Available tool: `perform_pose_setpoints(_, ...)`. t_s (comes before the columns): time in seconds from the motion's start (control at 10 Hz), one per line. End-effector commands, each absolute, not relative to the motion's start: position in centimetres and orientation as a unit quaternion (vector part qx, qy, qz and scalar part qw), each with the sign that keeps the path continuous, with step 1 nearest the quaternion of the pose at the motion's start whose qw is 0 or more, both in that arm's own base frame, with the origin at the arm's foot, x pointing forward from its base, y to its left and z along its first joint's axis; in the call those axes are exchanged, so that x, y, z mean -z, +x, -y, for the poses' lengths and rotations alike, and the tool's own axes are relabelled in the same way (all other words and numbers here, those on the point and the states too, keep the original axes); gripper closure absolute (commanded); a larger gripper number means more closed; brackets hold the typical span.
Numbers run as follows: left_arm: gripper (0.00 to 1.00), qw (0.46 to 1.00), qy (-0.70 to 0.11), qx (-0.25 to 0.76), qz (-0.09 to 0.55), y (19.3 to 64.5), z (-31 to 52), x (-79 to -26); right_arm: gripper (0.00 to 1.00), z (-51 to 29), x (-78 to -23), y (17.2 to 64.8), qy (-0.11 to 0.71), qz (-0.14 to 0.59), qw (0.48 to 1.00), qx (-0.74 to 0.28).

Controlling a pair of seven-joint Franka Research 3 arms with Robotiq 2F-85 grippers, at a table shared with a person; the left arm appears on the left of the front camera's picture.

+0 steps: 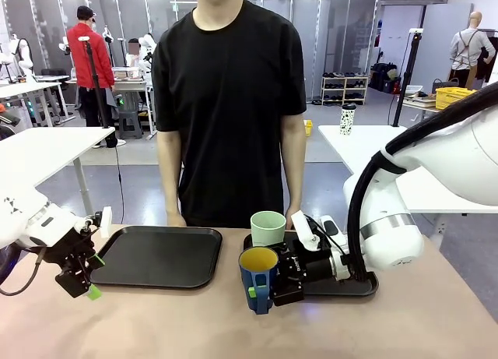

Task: Sort and store the cups by type.
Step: Pick up the Handle plastic cup and place it into the empty Flat Tray.

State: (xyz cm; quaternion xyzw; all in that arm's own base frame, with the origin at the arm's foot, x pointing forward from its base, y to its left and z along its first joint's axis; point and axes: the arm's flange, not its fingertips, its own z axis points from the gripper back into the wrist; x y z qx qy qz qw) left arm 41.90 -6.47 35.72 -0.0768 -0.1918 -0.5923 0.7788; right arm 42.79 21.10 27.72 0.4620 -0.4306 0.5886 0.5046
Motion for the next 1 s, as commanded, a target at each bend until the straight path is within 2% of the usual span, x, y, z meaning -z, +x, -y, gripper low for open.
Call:
perform_pose_setpoints(0.0,0.00,0.780,-0.067,0.592,0.192,41.5,6.4,-35.5,0.56,-21.0,-27.8,42.9,0.464,0.430,0.501,-0.591)
perform_pose_setpoints(0.1,0.00,0.780,-0.067,0.592,0.192,41.5,6.4,-35.5,0.25,-21.1,-27.7,42.8,0.462,0.431,0.505,-0.589)
perform_pose_setpoints(0.2,0.00,0.780,-0.067,0.592,0.192,41.5,6.4,-35.5,0.25,-22.3,-27.3,42.5,0.477,0.442,0.494,-0.577)
perform_pose_setpoints(0.5,0.00,0.780,-0.067,0.592,0.192,41.5,6.4,-35.5,0.25,-25.8,-26.1,41.0,0.464,0.457,0.523,-0.550)
perform_pose_setpoints(0.9,0.00,0.780,-0.067,0.592,0.192,41.5,6.4,-35.5,0.25,-31.3,-24.4,40.0,0.453,0.488,0.519,-0.535)
